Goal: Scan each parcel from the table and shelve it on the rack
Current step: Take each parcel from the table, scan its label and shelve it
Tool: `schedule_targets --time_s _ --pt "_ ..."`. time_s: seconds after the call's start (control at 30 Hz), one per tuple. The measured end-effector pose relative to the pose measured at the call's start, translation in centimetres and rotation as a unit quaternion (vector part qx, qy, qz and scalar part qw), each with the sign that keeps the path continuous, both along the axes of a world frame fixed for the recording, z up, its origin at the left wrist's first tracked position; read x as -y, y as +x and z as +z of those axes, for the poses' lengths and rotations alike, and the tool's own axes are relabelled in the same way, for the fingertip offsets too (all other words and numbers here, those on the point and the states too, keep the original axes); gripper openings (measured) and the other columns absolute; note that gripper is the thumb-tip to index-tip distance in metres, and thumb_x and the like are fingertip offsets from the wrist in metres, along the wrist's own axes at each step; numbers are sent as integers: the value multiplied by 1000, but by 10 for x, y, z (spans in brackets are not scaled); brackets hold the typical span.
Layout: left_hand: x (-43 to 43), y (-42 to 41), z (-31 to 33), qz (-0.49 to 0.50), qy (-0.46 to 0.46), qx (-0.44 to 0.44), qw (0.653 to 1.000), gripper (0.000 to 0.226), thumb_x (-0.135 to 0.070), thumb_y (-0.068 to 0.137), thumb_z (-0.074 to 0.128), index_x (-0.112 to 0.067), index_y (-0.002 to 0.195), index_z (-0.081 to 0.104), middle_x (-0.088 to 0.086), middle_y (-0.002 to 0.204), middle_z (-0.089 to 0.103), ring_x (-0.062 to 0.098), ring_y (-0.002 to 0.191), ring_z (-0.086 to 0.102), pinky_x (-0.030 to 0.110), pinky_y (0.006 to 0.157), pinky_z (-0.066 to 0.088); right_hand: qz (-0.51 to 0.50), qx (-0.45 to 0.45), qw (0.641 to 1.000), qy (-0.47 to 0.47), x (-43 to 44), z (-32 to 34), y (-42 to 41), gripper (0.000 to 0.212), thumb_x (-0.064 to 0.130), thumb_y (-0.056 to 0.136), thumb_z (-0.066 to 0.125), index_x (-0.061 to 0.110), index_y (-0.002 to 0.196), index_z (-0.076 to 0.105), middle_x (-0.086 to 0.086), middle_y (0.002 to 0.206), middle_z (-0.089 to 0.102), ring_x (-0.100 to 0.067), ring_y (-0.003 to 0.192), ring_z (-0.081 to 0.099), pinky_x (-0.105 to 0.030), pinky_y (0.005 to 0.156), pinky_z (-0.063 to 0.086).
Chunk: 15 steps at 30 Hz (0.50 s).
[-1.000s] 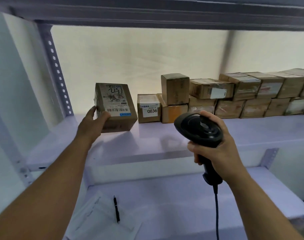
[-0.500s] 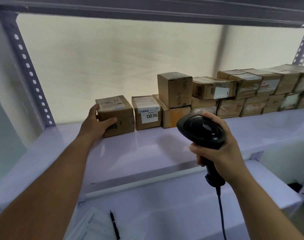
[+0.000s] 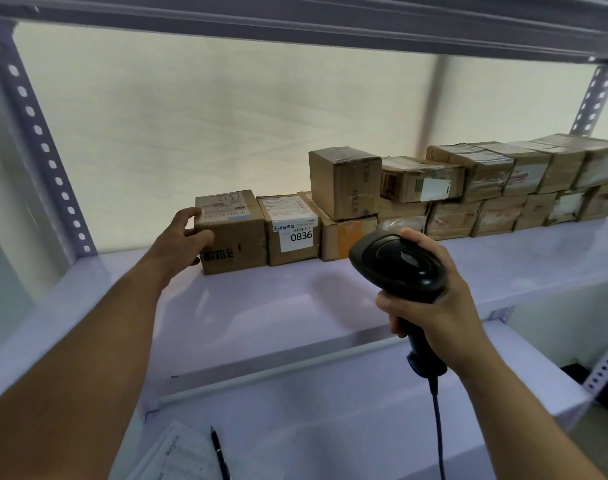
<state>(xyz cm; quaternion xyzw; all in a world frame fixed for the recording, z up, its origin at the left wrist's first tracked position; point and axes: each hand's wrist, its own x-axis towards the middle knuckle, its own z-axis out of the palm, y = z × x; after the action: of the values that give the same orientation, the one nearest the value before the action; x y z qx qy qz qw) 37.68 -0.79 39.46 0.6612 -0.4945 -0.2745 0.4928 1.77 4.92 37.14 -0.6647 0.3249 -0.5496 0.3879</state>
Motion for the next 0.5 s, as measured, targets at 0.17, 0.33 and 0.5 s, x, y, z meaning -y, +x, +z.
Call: schedule_targets --time_s 0.17,0.33,0.5 --pt "-10 -7 0 -1 17 45 999 76 -20 93 56 -35 154 14 7 149 40 27 133 39 39 106 31 2 -3 1000 -3 -4 3 -6 82 -14 71 75 36 132 50 -4 128 53 -27 57 63 -33 52 55" --pt "-33 -38 3 72 -56 158 983 103 -58 73 67 -35 154 8 6 162 8 20 149 3 46 117 14 3 -11 1000 -3 -13 1 -23 83 -12 72 76 42 129 51 -4 128 54 -29 56 63 -35 54 57" --pt "-67 -110 -8 113 -191 235 946 76 -53 78 67 -22 143 41 4 147 40 22 135 34 40 106 36 6 -5 1000 9 -29 -3 -56 82 -12 72 76 44 127 51 -4 125 55 -27 56 62 -31 53 54"
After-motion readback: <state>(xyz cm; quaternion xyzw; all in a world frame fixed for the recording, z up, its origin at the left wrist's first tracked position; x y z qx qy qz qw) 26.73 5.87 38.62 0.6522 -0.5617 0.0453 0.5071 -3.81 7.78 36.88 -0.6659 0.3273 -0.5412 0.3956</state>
